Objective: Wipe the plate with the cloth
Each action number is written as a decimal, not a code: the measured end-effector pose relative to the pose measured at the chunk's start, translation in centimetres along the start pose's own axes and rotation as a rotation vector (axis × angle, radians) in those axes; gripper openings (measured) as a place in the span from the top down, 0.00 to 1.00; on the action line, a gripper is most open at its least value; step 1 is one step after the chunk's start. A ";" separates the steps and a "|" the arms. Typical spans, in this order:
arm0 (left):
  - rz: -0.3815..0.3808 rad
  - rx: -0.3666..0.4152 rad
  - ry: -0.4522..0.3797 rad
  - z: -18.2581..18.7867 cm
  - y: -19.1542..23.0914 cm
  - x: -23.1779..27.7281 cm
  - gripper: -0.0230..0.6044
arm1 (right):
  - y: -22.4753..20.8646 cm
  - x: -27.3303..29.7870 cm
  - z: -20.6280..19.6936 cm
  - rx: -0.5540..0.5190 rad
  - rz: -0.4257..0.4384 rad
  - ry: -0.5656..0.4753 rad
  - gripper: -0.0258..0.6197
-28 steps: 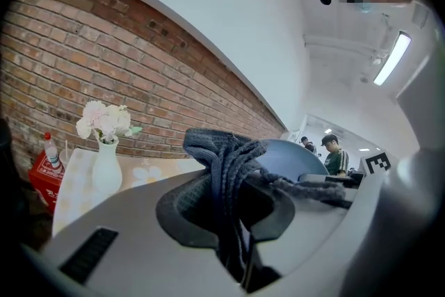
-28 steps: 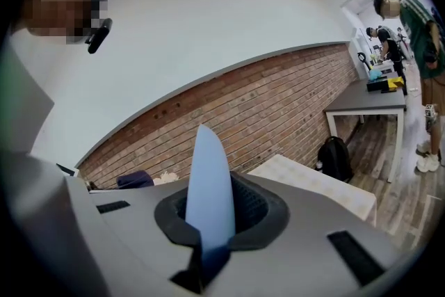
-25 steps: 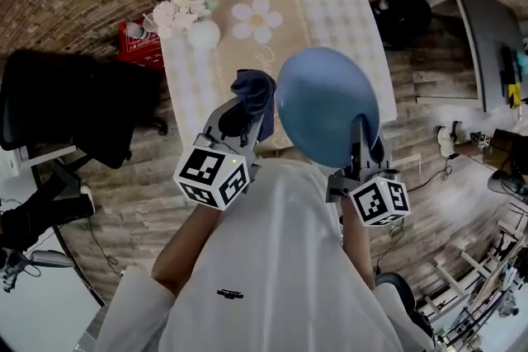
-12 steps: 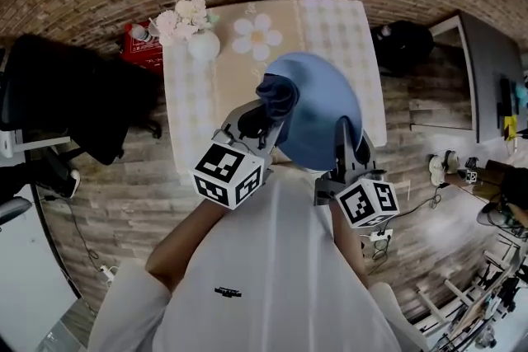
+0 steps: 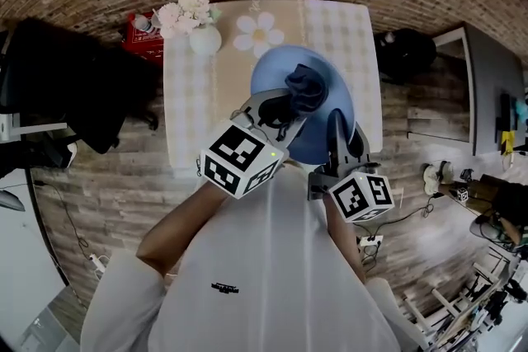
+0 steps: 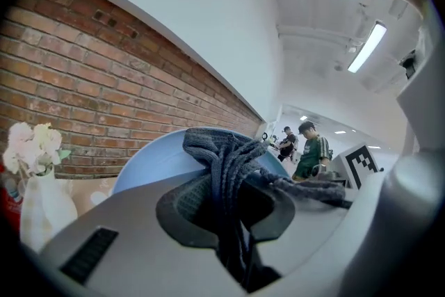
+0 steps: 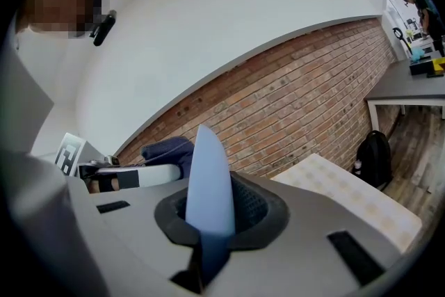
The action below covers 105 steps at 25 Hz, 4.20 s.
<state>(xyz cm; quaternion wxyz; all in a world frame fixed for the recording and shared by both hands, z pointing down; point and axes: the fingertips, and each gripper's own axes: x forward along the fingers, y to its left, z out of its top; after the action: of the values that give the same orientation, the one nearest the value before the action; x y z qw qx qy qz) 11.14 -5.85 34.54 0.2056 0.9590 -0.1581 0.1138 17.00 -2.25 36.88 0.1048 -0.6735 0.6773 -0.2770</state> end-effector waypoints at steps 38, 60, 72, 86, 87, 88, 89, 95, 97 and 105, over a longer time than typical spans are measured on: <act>0.034 0.139 0.052 3.4 2.0 1.9 0.87 | 1.9 1.0 0.4 -0.064 0.087 0.009 0.87; 0.184 0.121 0.042 3.1 7.0 0.4 0.87 | 1.9 -0.2 1.4 -0.030 0.112 -0.045 0.87; 0.247 0.117 0.080 1.4 9.8 -0.6 0.87 | 1.9 0.2 1.6 -0.018 0.101 -0.049 0.87; 0.294 0.126 0.142 -1.5 11.7 -1.5 0.87 | 1.9 0.7 1.9 -0.033 0.089 -0.057 0.87; 0.295 0.125 0.146 -1.7 11.7 -1.6 0.87 | 1.9 0.7 2.0 -0.031 0.088 -0.059 0.87; 0.294 0.124 0.149 -1.9 11.7 -1.6 0.87 | 1.9 0.7 2.0 -0.028 0.088 -0.061 0.87; 0.294 0.122 0.151 -2.1 11.6 -1.6 0.87 | 1.9 0.7 2.1 -0.027 0.088 -0.063 0.87; 0.295 0.113 0.145 -2.5 11.2 -1.8 0.87 | 1.9 0.6 2.3 -0.026 0.090 -0.066 0.87; 0.296 0.112 0.142 -2.6 11.0 -1.8 0.87 | 1.9 0.4 2.4 -0.026 0.092 -0.069 0.87; 0.292 0.093 0.138 -3.2 10.3 -2.0 0.87 | 1.8 0.2 2.9 -0.016 0.090 -0.081 0.87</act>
<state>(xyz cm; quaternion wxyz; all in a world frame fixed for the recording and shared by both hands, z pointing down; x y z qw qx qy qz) 5.19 -12.87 40.52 0.1527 0.9242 -0.2758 0.2154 16.90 -3.21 33.59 0.1393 -0.6538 0.7043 -0.2391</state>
